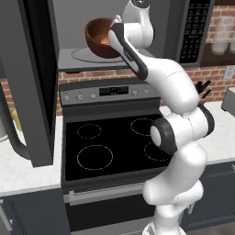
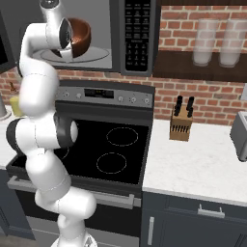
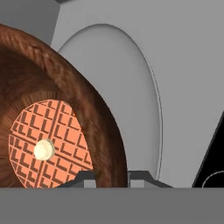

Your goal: Open the microwave, place the bowl with waffle inside the microwave, then close the microwave door and turn it on.

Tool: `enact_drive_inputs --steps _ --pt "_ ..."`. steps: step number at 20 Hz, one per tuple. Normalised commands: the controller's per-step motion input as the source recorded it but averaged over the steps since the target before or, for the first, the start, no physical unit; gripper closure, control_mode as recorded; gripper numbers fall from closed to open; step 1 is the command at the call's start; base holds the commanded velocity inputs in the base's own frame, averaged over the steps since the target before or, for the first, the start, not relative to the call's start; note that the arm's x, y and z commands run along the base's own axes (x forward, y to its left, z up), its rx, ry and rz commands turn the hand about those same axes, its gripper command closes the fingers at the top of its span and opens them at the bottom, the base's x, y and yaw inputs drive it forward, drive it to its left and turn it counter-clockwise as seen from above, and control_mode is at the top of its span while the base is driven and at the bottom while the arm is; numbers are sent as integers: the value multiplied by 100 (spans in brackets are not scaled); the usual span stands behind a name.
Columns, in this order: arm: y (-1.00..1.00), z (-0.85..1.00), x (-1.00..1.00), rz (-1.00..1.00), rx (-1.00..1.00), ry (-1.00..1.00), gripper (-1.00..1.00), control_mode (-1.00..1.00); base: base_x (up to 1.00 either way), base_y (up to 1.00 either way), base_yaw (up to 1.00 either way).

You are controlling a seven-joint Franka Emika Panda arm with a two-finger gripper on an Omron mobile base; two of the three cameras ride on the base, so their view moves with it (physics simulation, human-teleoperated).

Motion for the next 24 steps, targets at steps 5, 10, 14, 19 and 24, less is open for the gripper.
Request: enact_drive_inputs --steps 5,10,14,19,24 --pt "0 -17 47 1 -2 6 100 -100 0 0 0" --pt "5 -9 38 0 -2 1 -100 -100 0 0 0" --pt "13 -12 1 0 -2 -19 -100 -100 0 0 0" --pt "11 -30 -33 0 0 -46 -100 -100 0 0 0" --pt "2 -51 -58 0 0 -55 -100 -100 0 0 0"
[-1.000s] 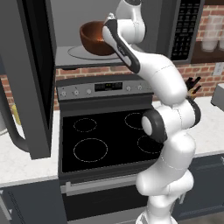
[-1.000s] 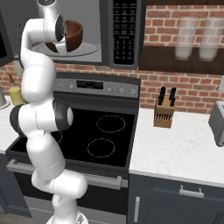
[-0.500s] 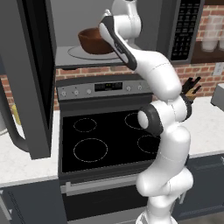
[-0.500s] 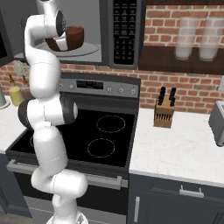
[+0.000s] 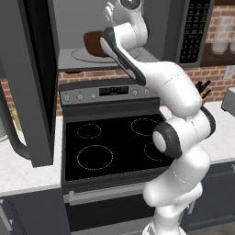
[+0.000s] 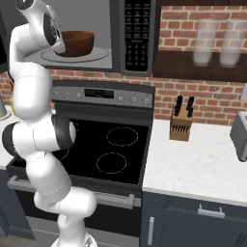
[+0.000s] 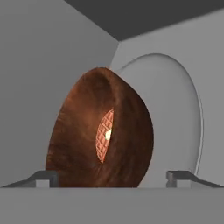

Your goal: Open the microwave, place the bowl with waffle inside the microwave, then close the microwave door and turn it on.

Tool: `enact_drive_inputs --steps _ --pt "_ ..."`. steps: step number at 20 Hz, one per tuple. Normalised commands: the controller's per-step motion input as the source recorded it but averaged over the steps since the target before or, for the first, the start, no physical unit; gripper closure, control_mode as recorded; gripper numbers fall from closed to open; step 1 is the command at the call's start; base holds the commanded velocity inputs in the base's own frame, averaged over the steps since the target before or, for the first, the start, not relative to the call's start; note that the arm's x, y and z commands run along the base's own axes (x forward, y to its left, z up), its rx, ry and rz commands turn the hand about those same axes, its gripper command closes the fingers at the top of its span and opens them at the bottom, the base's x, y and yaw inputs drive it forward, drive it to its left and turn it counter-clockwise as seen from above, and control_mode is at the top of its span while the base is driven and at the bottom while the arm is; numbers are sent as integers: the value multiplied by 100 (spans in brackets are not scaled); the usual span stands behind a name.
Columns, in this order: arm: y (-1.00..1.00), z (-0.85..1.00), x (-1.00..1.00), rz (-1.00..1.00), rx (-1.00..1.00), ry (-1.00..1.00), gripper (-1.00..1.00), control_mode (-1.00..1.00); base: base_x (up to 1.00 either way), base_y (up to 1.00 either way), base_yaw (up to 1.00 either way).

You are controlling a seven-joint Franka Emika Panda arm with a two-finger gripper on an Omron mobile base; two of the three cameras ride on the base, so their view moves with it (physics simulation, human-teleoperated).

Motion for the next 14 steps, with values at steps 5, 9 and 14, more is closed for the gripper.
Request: enact_drive_inputs --steps 5,9,14 --pt "-1 -25 -88 0 3 -38 -100 -100 0 0 0" --pt "-14 38 -100 0 6 -9 -100 -100 0 0 0" --pt "-22 69 -100 -4 0 5 -100 -100 0 0 0"
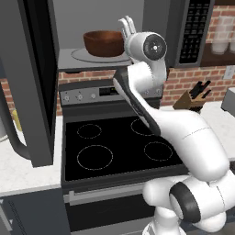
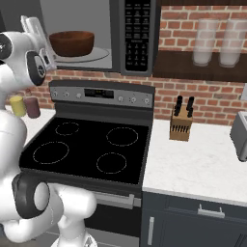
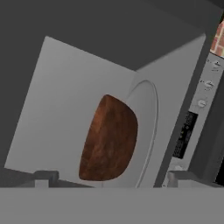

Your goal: Open the microwave, place the bowl with waffle inside the microwave, then close the microwave door and turn it on.

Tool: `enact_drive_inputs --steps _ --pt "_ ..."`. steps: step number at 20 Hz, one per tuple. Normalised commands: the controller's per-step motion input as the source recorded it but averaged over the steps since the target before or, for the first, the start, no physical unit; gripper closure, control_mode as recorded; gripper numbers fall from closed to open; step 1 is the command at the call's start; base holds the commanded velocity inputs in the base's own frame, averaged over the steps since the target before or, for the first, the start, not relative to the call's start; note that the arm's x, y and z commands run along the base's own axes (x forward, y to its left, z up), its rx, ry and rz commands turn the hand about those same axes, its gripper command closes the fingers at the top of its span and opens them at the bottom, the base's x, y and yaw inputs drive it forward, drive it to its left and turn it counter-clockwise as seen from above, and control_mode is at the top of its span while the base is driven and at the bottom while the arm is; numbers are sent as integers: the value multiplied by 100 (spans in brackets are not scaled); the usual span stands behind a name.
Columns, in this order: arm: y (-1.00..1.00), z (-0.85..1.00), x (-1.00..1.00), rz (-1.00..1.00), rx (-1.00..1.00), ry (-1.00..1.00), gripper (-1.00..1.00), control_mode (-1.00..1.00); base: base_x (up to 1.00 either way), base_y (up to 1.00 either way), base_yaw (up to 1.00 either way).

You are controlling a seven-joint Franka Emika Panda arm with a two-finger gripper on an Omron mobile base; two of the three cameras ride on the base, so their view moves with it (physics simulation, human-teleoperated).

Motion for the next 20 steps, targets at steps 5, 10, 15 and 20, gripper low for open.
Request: enact_drive_inputs --steps 5,10,15,20 --pt "-29 35 -100 -14 -6 22 -100 -100 0 0 0" --pt "-35 0 -91 -20 -20 35 -100 -100 0 0 0" --pt "-51 -46 -68 -21 -32 27 -100 -100 0 0 0" --pt "-77 -53 -58 -15 -20 13 -100 -100 0 0 0"
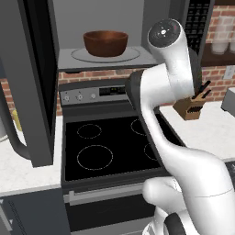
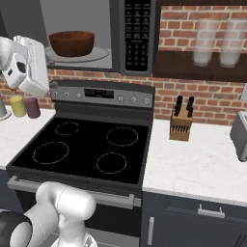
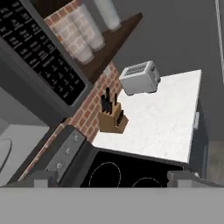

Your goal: Open the microwave, place the bowl with waffle inside the microwave, then close the microwave door and turn it on.

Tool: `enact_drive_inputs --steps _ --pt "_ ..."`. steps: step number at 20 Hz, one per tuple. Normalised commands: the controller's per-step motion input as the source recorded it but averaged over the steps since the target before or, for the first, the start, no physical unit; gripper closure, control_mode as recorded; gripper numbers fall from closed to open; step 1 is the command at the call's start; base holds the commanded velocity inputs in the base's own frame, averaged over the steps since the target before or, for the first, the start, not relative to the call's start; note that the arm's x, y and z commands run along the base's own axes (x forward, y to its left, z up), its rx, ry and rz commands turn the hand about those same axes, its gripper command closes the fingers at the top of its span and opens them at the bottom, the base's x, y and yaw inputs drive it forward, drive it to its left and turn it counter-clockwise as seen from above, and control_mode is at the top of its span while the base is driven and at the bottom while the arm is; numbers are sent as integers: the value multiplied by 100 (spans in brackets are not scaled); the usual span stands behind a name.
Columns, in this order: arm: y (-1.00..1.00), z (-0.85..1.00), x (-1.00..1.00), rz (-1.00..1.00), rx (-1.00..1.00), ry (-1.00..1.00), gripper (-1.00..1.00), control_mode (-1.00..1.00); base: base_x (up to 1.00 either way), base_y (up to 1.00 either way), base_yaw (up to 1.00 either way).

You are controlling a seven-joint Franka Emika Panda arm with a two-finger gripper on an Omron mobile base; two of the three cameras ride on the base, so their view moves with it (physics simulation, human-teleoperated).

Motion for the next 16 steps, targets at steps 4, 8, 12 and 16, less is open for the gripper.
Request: enact_drive_inputs --steps 4,8,12,16 --pt "-73 -58 -62 -12 -19 6 -100 -100 0 0 0" --pt "-60 -89 -64 -7 -18 0 -100 -100 0 0 0" --pt "-20 -92 -46 0 -21 -2 -100 -100 0 0 0" --pt "12 -58 -13 0 -17 -4 -100 -100 0 0 0"
